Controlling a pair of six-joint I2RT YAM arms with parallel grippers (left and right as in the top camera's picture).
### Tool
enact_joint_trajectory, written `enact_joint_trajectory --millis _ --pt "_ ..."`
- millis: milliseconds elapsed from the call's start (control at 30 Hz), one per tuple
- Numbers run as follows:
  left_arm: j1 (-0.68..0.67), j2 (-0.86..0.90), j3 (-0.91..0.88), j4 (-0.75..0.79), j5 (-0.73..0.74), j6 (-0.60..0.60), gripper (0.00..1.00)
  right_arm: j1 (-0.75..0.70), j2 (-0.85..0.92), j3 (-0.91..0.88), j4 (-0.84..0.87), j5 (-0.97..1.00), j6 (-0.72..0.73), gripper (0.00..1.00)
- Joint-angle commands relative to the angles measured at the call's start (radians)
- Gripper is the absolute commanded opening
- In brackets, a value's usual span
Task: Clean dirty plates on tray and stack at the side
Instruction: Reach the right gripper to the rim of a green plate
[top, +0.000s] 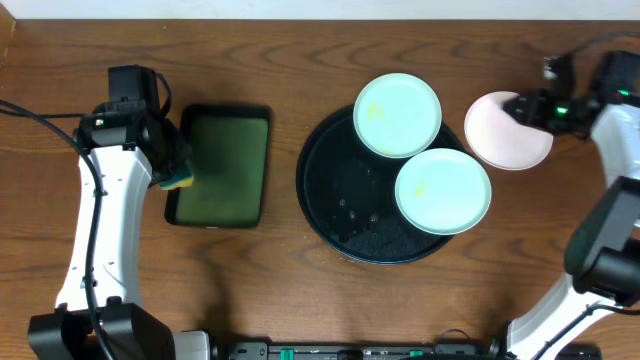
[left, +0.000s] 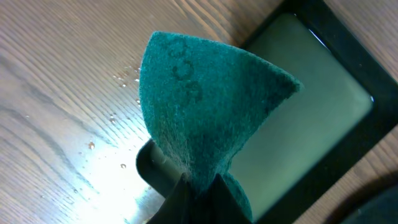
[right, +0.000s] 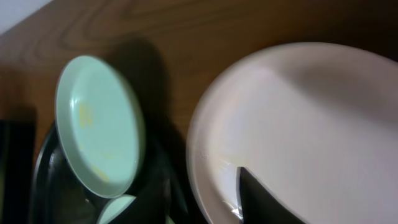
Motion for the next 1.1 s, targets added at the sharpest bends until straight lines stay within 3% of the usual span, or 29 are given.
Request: enact_joint_trajectory --millis 0,167,467,700,767,867,1067 --pt "0.003 0.006 -0.005 0.003 0.034 0.006 0.07 0.135 0.000 0.013 0.028 0.137 -0.005 0.47" --pt "0.003 0.006 -0.006 0.002 0.034 0.007 0.07 0.300 0.045 0.013 0.046 0.483 0.132 0.52" --pt "0.003 0.006 -0.010 0.000 0.034 0.012 0.08 0.436 0.109 0.013 0.113 0.681 0.211 0.48" --pt "0.003 0.006 -0.012 0.000 0.034 0.014 0.07 0.463 0.161 0.013 0.146 0.669 0.211 0.34" --pt "0.003 0.006 -0.012 0.000 0.034 0.014 0.08 0.473 0.161 0.013 0.153 0.669 0.211 0.18" --pt "0.003 0.006 -0.012 0.002 0.034 0.014 0.07 0.483 0.160 0.013 0.176 0.668 0.211 0.02" --pt "0.003 0.008 -0.012 0.002 0.034 0.014 0.07 0.502 0.143 0.013 0.163 0.530 0.183 0.01"
